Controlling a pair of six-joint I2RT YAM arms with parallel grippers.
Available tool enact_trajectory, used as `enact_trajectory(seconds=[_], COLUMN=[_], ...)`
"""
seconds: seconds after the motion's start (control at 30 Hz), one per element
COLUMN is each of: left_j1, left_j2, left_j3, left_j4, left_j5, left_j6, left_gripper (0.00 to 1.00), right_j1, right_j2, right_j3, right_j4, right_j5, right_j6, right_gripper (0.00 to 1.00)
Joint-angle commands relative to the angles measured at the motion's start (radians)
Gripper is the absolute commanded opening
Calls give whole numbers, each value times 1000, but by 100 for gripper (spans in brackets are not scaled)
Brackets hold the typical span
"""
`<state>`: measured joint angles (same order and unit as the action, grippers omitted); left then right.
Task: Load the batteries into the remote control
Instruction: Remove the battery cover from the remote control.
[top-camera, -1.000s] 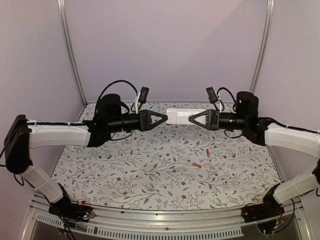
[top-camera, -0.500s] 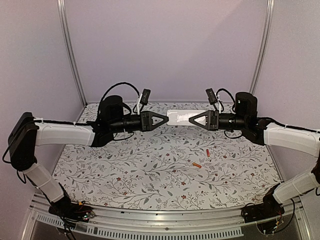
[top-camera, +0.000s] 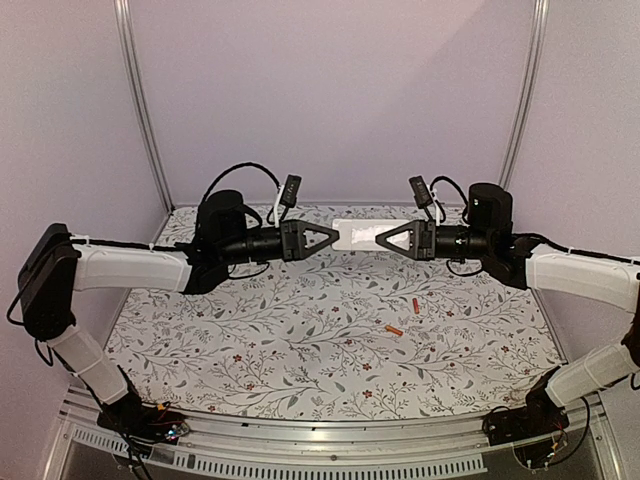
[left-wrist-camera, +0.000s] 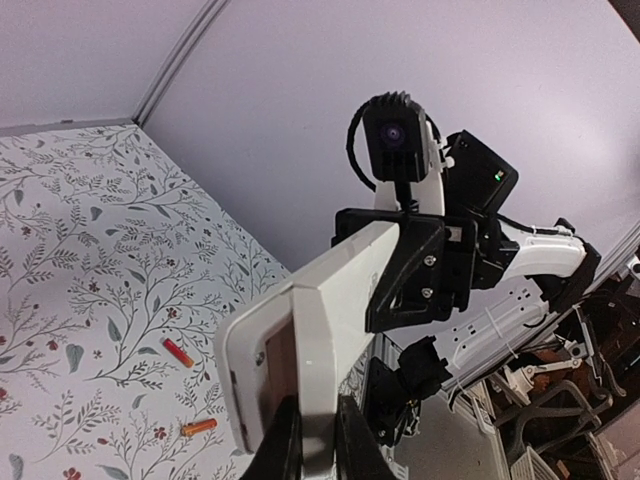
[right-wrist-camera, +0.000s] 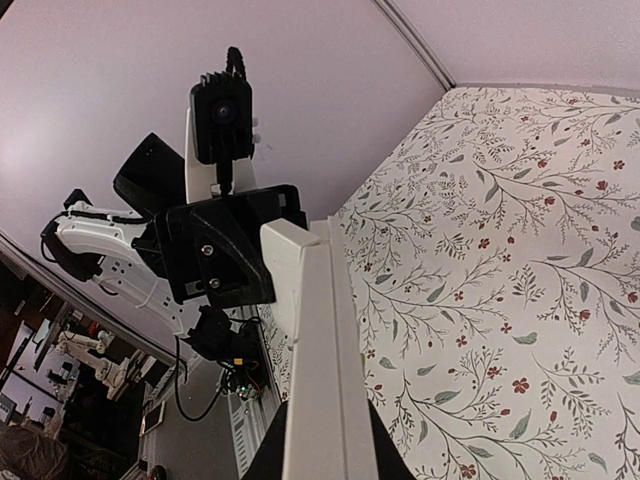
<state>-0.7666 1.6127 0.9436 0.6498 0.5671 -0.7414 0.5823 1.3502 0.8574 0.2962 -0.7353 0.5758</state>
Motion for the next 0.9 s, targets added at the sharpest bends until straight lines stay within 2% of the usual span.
enact_trajectory(seconds=[0.0, 0.13, 0.37, 0.67, 0.87], left_j1=[-5, -1, -2, -8, 2], left_j2=[14, -1, -26, -25, -66], left_j3=[24, 11, 2, -16, -43], left_j4=[22, 42, 121, 316, 290], left_j5=[8, 6, 64, 152, 145], left_j6=[4, -2, -52, -174, -171], left_gripper=[8, 0, 0, 0, 0], right_j1=[6, -2, -42, -62, -95], right_j2=[17, 10, -4, 25, 27], right_j3=[26, 24, -8, -9, -15], right_j4=[1, -5, -14, -62, -66], right_j5=[-1, 1, 20, 72, 54], right_j6=[-5, -7, 5, -2, -1], right_gripper=[0, 0, 0, 0, 0])
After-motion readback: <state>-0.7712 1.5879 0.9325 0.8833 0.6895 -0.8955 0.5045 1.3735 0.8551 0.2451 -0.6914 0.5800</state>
